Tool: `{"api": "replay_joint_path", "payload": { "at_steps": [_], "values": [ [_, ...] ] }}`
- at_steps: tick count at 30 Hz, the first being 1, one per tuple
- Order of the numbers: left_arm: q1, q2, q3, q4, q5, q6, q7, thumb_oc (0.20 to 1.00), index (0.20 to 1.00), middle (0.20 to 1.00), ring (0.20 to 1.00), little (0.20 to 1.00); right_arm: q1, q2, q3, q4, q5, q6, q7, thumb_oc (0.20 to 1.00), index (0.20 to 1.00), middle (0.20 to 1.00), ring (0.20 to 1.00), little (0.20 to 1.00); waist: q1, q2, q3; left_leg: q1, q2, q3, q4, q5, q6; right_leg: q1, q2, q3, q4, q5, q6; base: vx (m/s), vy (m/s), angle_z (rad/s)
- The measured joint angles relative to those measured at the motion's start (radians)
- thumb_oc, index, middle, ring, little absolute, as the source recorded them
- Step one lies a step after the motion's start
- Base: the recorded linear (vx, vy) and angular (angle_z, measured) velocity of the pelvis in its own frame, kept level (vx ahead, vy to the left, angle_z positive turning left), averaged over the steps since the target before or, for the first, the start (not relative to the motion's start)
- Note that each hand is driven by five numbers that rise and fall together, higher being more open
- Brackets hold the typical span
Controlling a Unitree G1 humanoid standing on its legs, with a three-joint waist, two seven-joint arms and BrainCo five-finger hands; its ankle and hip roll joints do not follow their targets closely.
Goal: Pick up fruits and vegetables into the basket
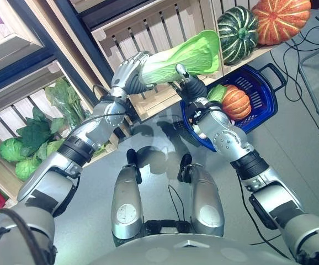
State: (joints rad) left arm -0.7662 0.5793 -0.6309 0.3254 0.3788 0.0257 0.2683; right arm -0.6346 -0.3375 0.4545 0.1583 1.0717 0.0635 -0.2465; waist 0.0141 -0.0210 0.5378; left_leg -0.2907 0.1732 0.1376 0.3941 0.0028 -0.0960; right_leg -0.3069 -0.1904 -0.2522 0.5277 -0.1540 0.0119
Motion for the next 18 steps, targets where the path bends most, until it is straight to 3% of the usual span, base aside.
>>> {"api": "replay_joint_path", "payload": {
  "at_steps": [1, 2, 3, 6, 12, 13, 18],
  "values": [
    [-0.006, 0.003, -0.016, -0.003, 0.033, 0.013, -0.005, 0.200, 0.200, 0.200, 0.200, 0.200, -0.003, 0.000, 0.002, 0.004, 0.000, -0.005, -0.016, 0.900, 0.900, 0.900, 0.900, 0.900, 0.000, 0.000, 0.000, -0.001, -0.001, 0.001, -0.001, 0.000, 0.001, 0.000, -0.003, -0.001, -0.001, 0.001, 0.001, -0.03, 0.037, 0.03],
    [-0.015, 0.005, -0.033, -0.006, 0.066, 0.029, -0.017, 0.200, 0.200, 0.200, 0.200, 0.200, -0.004, -0.001, 0.002, 0.009, 0.000, -0.015, -0.029, 0.617, 0.617, 0.617, 0.617, 0.617, 0.000, 0.000, 0.000, -0.001, -0.002, 0.002, -0.002, 0.001, 0.002, 0.000, -0.004, -0.002, -0.002, 0.001, 0.002, -0.03, 0.039, 0.03],
    [-0.021, 0.007, -0.045, -0.009, 0.100, 0.047, -0.029, 0.200, 0.200, 0.200, 0.200, 0.200, -0.007, 0.005, 0.002, 0.019, 0.000, -0.029, -0.037, 0.200, 0.200, 0.200, 0.200, 0.200, 0.000, 0.000, 0.000, -0.002, -0.004, 0.003, -0.003, 0.000, 0.004, 0.000, -0.005, -0.002, -0.002, 0.002, 0.003, -0.03, 0.038, 0.02],
    [-0.024, 0.007, -0.063, -0.013, 0.167, 0.083, -0.042, 0.200, 0.200, 0.200, 0.200, 0.200, -0.030, 0.015, 0.002, 0.074, 0.008, -0.069, -0.058, 0.200, 0.200, 0.200, 0.200, 0.200, -0.005, 0.000, 0.000, -0.002, -0.007, 0.006, -0.003, -0.001, 0.006, 0.000, -0.007, 0.000, -0.005, 0.004, 0.006, -0.01, 0.007, 0.00],
    [-0.046, 0.001, -0.080, -0.069, 0.173, 0.130, -0.111, 0.200, 0.200, 0.200, 0.200, 0.200, -0.032, 0.010, 0.002, 0.110, -0.008, -0.129, -0.077, 0.200, 0.200, 0.200, 0.200, 0.200, 0.000, 0.000, 0.000, -0.003, -0.013, 0.006, -0.017, 0.002, 0.008, -0.003, -0.012, -0.003, -0.012, 0.003, 0.008, -0.03, 0.011, 0.01],
    [-0.047, -0.002, -0.080, -0.069, 0.168, 0.134, -0.119, 1.000, 1.000, 1.000, 1.000, 1.000, -0.032, 0.010, 0.002, 0.112, -0.017, -0.131, -0.077, 0.200, 0.200, 0.200, 0.200, 0.200, -0.003, 0.001, 0.000, -0.003, -0.015, 0.007, -0.017, 0.002, 0.008, -0.004, -0.014, -0.003, -0.013, 0.003, 0.009, -0.07, 0.011, 0.00],
    [-0.026, -0.029, -0.081, -0.076, -0.026, 0.176, -0.151, 1.000, 1.000, 1.000, 1.000, 1.000, -0.034, -0.005, -0.006, 0.131, -0.114, -0.133, -0.078, 0.200, 0.200, 0.200, 0.200, 0.200, -0.016, 0.003, 0.001, -0.018, -0.016, 0.016, -0.018, 0.002, 0.009, -0.021, -0.016, 0.003, -0.019, 0.006, 0.013, -0.06, -0.004, -0.03]
  ]
}}
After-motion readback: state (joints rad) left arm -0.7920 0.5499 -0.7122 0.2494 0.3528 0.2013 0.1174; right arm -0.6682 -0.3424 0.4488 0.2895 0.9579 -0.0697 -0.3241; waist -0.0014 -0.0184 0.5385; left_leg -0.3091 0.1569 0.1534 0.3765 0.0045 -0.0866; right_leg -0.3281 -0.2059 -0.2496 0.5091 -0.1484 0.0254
